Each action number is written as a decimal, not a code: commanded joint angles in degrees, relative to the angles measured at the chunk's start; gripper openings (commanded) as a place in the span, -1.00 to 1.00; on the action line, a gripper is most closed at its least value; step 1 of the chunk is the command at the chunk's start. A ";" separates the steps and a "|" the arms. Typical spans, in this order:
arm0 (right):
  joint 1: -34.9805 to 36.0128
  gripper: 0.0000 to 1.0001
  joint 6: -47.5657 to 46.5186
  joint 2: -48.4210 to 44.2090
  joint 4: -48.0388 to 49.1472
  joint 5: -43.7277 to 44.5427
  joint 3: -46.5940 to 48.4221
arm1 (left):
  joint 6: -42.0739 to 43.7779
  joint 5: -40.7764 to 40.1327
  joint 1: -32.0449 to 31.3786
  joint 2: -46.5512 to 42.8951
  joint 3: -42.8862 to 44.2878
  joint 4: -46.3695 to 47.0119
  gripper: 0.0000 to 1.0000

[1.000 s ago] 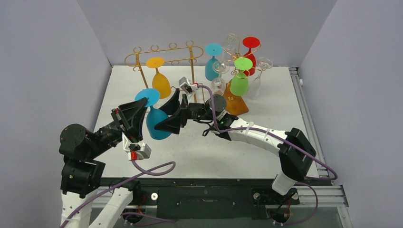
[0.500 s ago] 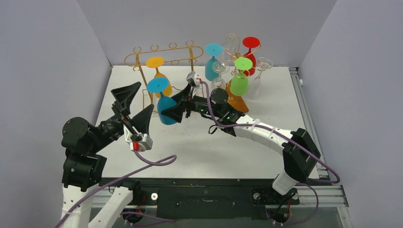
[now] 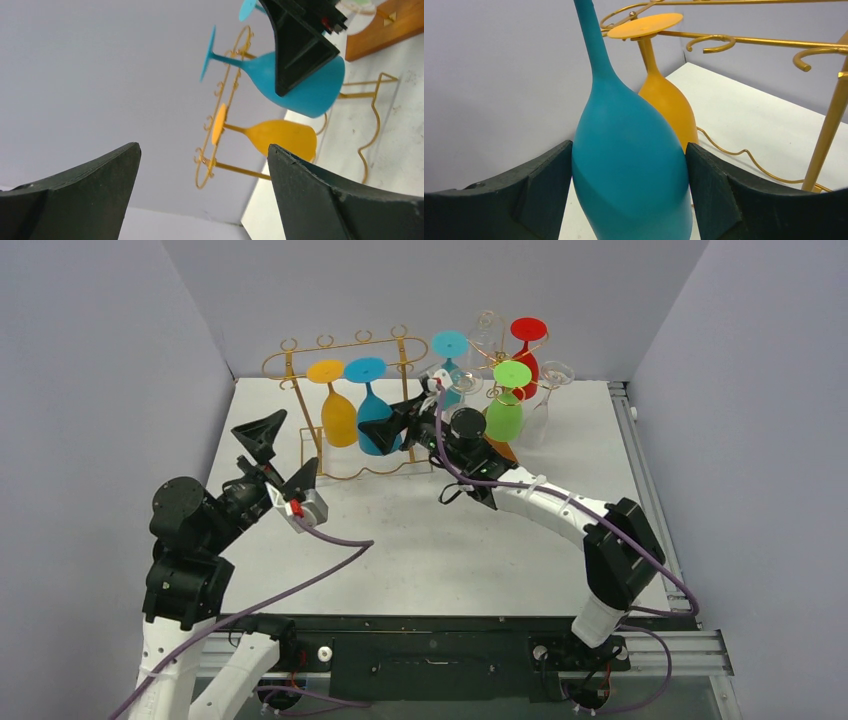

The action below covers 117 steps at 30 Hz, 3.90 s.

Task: Place the wine glass upside down on the wine glass rack
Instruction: Turn the wine glass upside down at the wine rack.

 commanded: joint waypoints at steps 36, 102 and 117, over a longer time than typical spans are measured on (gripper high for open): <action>-3.83 0.12 0.98 11.28 3.32 1.09 8.39 | -49.03 -22.78 0.84 11.07 3.35 3.94 0.92; -3.44 0.05 -9.38 12.34 -11.04 -2.42 15.12 | -35.80 -14.17 0.79 6.64 -3.06 7.98 0.92; -4.29 0.04 -8.49 12.99 -10.29 -3.62 17.05 | -35.63 -13.64 0.75 6.46 -3.70 7.90 0.93</action>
